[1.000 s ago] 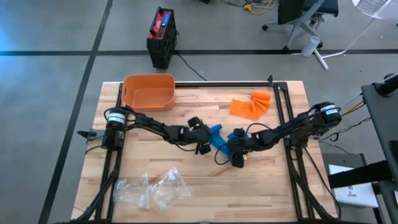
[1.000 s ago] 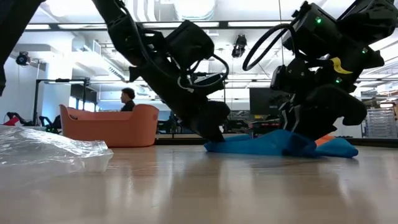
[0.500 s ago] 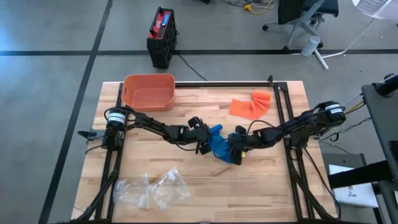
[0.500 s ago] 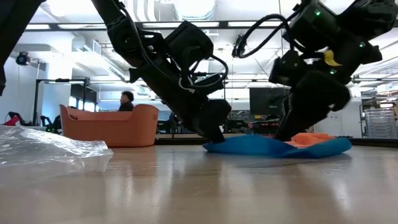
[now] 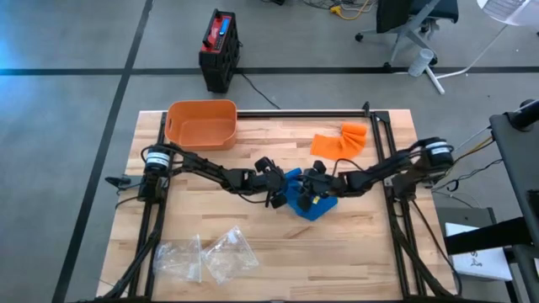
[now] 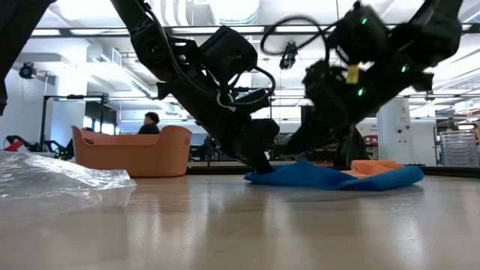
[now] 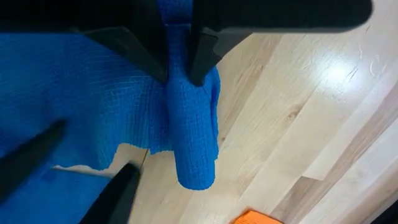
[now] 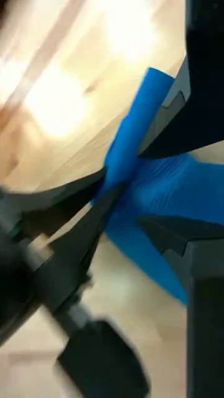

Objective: Roll bandage
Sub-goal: Roll the blue bandage

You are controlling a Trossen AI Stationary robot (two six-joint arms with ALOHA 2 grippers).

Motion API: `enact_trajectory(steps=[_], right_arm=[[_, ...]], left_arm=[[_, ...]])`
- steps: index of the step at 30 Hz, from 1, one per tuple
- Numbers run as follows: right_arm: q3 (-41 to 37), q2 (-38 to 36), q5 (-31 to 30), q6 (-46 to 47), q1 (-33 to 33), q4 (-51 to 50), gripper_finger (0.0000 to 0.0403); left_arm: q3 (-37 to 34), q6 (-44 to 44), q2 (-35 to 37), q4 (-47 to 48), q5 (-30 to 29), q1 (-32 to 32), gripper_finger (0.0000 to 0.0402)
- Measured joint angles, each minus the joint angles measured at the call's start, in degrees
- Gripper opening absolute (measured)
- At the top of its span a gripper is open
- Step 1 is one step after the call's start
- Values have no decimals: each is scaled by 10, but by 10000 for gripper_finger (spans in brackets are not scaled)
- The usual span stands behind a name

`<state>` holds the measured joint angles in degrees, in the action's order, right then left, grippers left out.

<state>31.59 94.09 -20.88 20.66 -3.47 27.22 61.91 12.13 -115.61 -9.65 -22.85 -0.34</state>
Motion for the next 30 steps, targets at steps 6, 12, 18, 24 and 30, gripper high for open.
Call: enact_trajectory(steps=[6,12,18,24,30], right_arm=[[2,82,26,22,3,31,119],[5,110,21,26,-10,27,115],[3,82,35,22,-34,-21,132],[0,41,46,10,-49,-86,146],[0,21,37,-40,-43,-71,155]], left_arm=[[-1,-2,10,8,5,8,45],[-14,-10,29,31,10,47,45],[-37,-22,44,30,39,82,45],[-75,-38,74,27,65,102,45],[-106,-47,90,-35,174,106,45]])
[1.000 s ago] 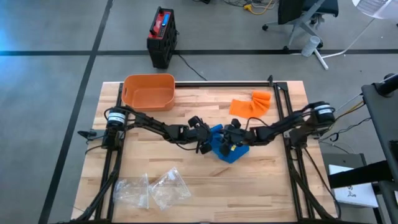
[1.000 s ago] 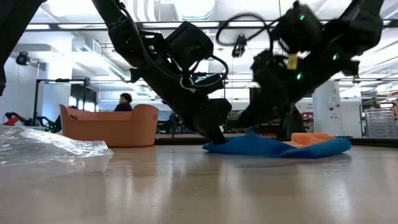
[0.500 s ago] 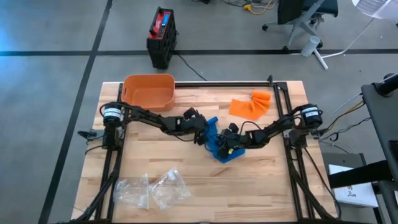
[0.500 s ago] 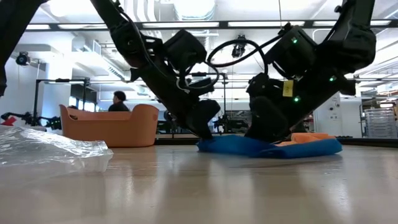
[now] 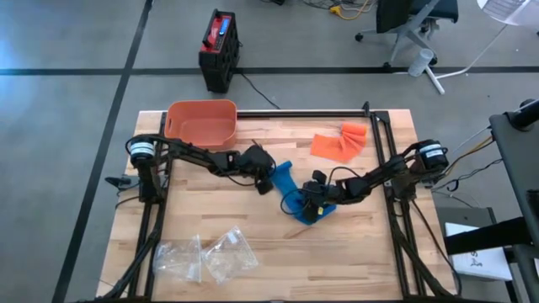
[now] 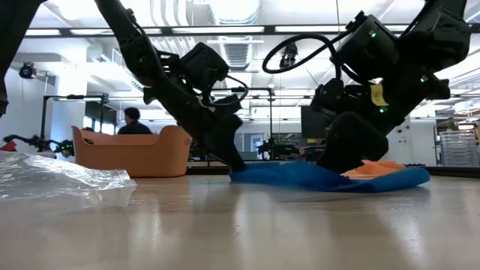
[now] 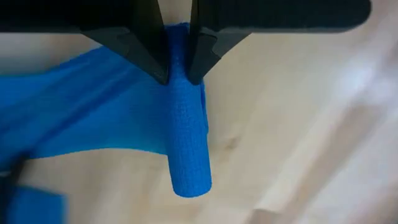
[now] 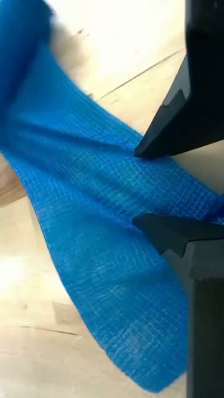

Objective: Roll bandage
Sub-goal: Roll the blue bandage

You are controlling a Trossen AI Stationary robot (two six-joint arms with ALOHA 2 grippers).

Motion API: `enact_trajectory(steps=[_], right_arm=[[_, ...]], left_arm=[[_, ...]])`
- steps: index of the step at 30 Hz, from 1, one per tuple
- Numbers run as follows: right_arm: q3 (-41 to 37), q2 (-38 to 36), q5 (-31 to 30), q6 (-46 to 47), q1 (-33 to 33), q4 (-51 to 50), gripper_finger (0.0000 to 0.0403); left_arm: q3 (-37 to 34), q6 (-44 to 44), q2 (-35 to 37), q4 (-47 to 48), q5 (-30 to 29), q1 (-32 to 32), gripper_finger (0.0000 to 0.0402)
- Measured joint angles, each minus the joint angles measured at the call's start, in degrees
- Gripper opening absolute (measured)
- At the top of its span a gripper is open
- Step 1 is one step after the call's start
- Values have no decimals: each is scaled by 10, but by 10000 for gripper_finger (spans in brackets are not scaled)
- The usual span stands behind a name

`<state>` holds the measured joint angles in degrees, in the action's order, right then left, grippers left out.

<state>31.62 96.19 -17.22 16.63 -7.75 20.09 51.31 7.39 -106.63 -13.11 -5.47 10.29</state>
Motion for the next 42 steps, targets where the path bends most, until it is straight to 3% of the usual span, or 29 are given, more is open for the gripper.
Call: enact_trajectory(steps=[5,14,17,21,31,35,42], right_arm=[[19,-2,-11,-40,13,7,155],[71,-4,-14,-36,14,-53,166],[86,2,-31,-21,18,-25,171],[95,50,-44,-16,37,54,171],[124,184,-32,28,68,92,158],[122,179,-32,38,52,68,154],[114,122,-12,36,24,-32,161]], left_arm=[[0,12,0,0,19,-3,45],[0,17,0,1,21,-3,45],[3,21,0,3,23,-3,45],[11,8,1,10,29,-2,45],[15,-31,2,25,32,25,45],[15,-38,3,42,38,59,34],[15,-53,8,52,97,94,19]])
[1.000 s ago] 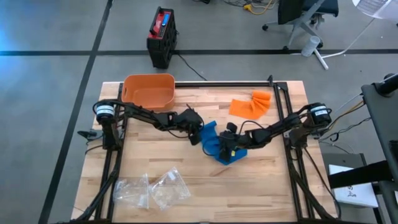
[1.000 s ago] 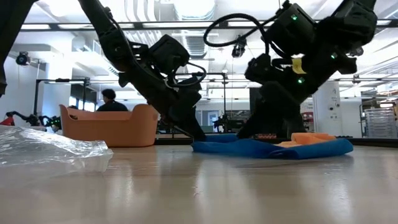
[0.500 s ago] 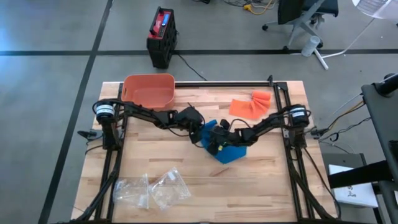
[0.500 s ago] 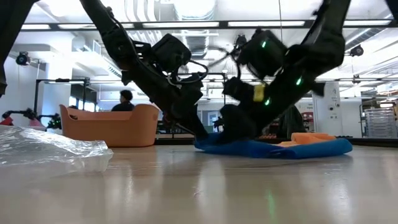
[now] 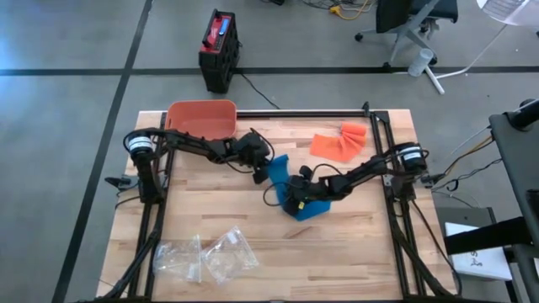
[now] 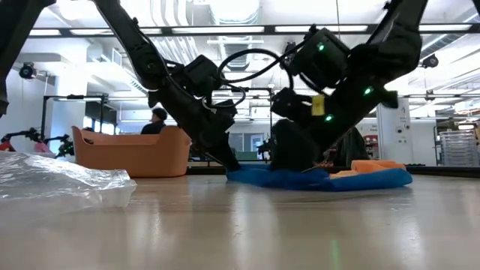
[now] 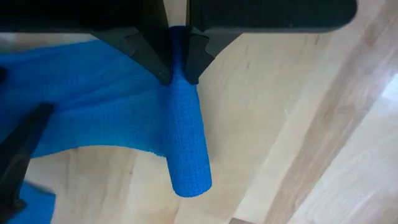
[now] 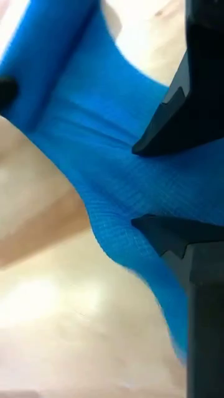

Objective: Roll bandage
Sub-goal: Roll the blue bandage

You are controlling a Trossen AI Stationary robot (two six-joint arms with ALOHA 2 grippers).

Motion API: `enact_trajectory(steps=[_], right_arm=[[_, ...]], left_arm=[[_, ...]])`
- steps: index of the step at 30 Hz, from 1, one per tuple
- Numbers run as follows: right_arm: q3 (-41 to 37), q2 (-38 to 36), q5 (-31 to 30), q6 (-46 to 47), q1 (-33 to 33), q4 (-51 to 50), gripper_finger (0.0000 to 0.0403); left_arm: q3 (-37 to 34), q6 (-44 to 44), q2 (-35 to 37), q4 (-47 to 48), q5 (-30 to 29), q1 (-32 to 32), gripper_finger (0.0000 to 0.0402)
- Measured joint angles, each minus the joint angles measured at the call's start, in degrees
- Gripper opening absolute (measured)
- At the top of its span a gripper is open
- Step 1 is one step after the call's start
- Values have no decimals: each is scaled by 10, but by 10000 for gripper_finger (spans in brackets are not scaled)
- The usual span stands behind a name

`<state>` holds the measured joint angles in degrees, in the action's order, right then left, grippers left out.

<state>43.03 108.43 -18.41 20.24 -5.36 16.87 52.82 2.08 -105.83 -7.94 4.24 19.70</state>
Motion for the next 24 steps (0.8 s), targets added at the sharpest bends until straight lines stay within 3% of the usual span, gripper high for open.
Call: enact_trajectory(steps=[8,14,24], right_arm=[[-6,-67,17,-21,-8,-113,156],[-8,-82,13,-97,-15,-115,165],[-6,-157,13,-92,-19,-70,202]], left_arm=[[-1,-16,47,36,84,4,15],[-1,-14,96,66,119,4,14],[-1,16,197,97,151,-4,14]])
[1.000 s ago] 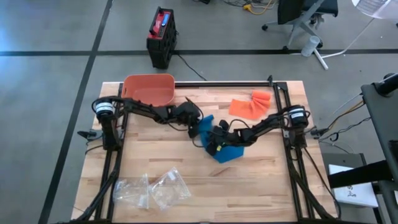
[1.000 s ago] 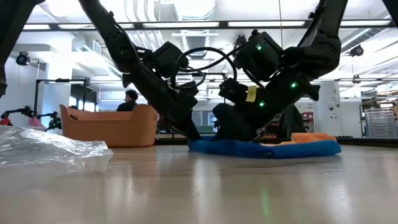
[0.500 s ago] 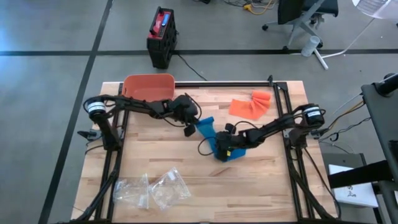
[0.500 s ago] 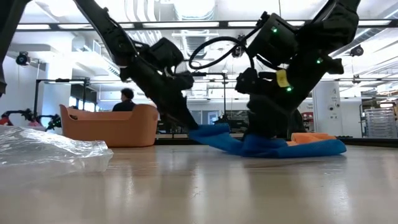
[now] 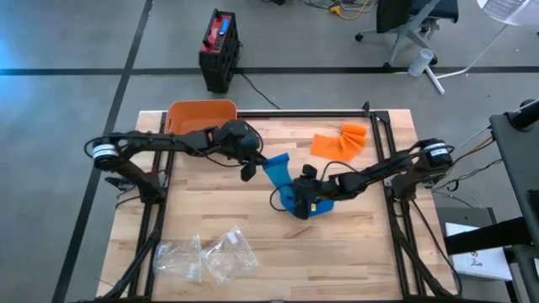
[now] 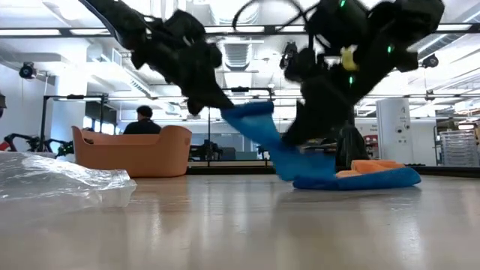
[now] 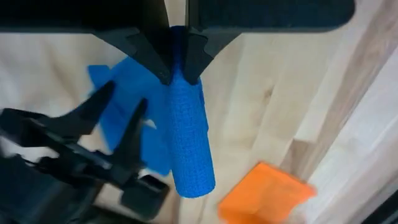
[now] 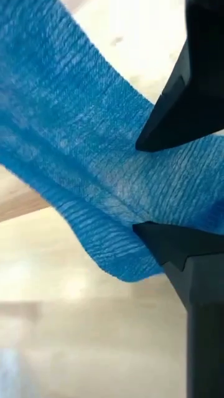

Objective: Roll bandage
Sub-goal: Roll the blue bandage

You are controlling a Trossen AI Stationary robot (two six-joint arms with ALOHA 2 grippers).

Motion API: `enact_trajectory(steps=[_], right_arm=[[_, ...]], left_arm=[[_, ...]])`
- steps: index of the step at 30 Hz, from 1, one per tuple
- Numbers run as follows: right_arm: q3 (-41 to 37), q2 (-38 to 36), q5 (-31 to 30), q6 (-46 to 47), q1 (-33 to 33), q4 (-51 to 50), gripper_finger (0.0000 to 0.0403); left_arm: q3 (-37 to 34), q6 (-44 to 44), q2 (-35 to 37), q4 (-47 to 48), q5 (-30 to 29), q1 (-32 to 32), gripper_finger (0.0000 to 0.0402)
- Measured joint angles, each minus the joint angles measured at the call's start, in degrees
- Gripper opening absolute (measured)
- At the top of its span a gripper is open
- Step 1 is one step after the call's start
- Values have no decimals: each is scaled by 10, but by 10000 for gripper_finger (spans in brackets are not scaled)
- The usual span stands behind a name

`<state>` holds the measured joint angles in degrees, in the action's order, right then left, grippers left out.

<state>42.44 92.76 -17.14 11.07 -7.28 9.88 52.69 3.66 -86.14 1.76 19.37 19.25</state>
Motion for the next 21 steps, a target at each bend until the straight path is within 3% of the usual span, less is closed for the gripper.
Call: enact_trajectory(steps=[8,13,21], right_arm=[[0,-138,7,-173,-25,-24,231],[0,-207,3,-201,-42,-32,220],[11,-225,43,-212,-53,54,209]], left_arm=[[0,-8,64,44,4,-48,16],[0,-46,80,37,0,-107,16],[13,-93,76,37,-153,-202,17]])
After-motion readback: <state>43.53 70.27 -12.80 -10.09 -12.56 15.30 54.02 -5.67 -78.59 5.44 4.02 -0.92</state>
